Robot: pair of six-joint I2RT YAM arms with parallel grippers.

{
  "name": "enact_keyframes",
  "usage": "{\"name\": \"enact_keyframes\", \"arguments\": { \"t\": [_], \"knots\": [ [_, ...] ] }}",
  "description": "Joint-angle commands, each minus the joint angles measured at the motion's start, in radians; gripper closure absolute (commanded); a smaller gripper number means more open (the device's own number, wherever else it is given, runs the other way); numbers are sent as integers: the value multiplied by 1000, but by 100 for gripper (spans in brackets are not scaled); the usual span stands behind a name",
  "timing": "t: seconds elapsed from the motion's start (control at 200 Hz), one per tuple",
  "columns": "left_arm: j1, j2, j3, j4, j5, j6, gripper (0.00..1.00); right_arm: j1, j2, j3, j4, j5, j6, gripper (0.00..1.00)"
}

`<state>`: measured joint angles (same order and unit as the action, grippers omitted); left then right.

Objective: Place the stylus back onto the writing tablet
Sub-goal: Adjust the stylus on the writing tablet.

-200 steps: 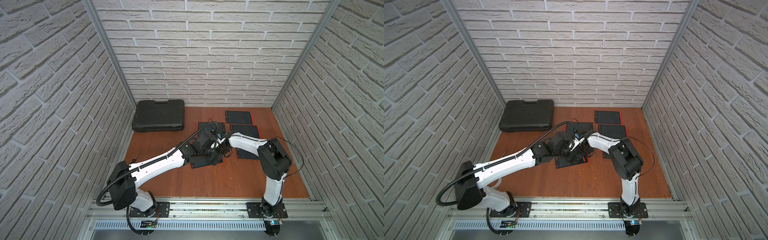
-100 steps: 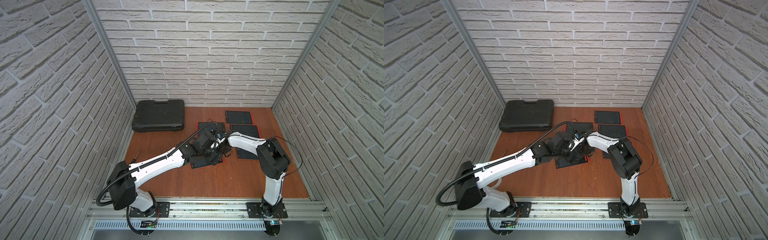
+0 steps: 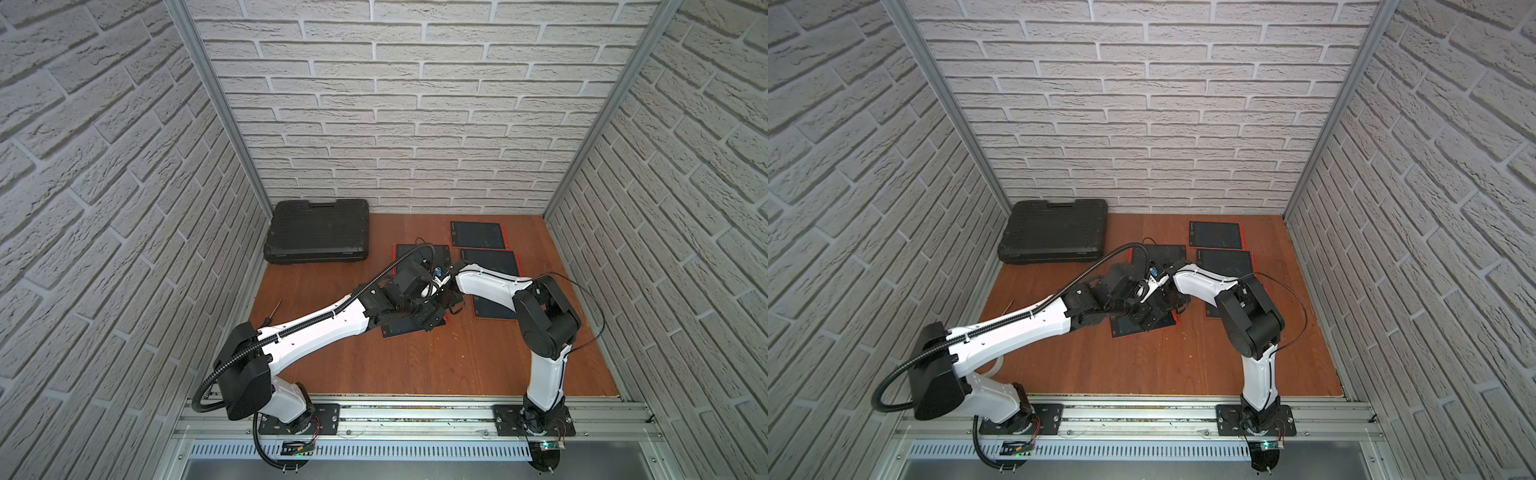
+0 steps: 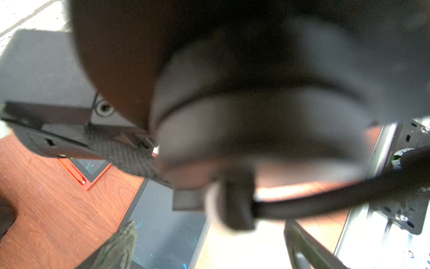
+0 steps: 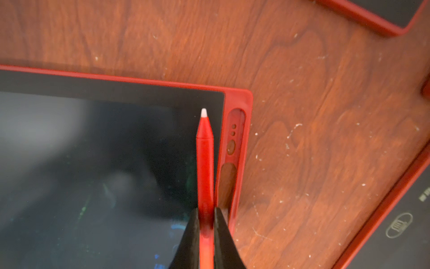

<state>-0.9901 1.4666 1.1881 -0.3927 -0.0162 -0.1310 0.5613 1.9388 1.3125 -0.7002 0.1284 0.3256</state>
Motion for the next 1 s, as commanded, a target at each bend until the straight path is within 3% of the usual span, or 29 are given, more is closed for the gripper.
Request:
{"name": "enact_keyframes", "arguments": {
  "t": [0.0,0.995],
  "knots": [
    [-16,7,7,61,24,18,2,29,-36,-26,-13,30,23,87],
    [-18,5,10,56,22,20,2,-1,-74,-42,7,43,69,84]
  ]
}}
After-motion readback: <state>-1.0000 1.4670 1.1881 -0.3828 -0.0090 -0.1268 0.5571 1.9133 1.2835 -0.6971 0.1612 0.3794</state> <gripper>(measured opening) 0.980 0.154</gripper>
